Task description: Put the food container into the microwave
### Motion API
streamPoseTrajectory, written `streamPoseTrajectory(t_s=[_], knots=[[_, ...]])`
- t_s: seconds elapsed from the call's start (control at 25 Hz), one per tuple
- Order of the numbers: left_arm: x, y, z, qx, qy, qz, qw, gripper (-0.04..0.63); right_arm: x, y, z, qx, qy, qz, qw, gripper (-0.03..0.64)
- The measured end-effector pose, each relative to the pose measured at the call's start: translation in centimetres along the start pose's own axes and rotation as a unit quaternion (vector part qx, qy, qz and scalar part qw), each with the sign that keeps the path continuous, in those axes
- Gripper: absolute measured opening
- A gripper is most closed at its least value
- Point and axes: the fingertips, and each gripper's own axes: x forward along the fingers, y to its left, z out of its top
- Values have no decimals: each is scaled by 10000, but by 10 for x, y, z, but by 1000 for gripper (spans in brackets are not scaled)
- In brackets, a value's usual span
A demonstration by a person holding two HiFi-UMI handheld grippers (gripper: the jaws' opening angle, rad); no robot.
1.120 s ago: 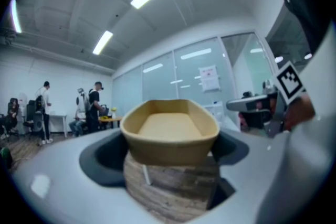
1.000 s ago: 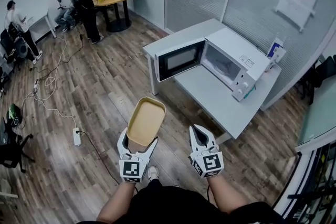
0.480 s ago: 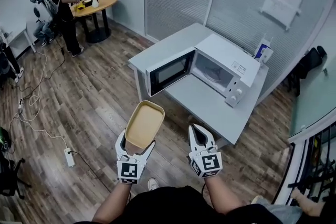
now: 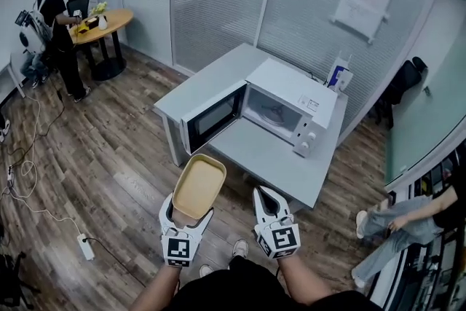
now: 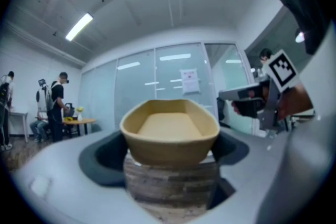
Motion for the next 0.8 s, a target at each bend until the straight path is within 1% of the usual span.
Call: streamPoseTrajectory(t_s=[0.28,0.44,0.52,0.68,0.8], knots=[[29,-11,-1,0,-10,-240,9997,488,6,-23,-6,7,-6,-156,9999,6],[57,-15,-3,24,45,-355,9994,488,17,-43,-14,35,14,-241,9997,6],[73,-19,-3,39,57,-411,9991,489,24,-57,-19,71,37,-280,9996,6],[109,-26,0,17,36,-550,9985,488,42,-91,-28,311,82,-361,9988,6],[140,-33,0,-16,77,-644,9979,489,57,-120,-34,296,137,-447,9985,6]])
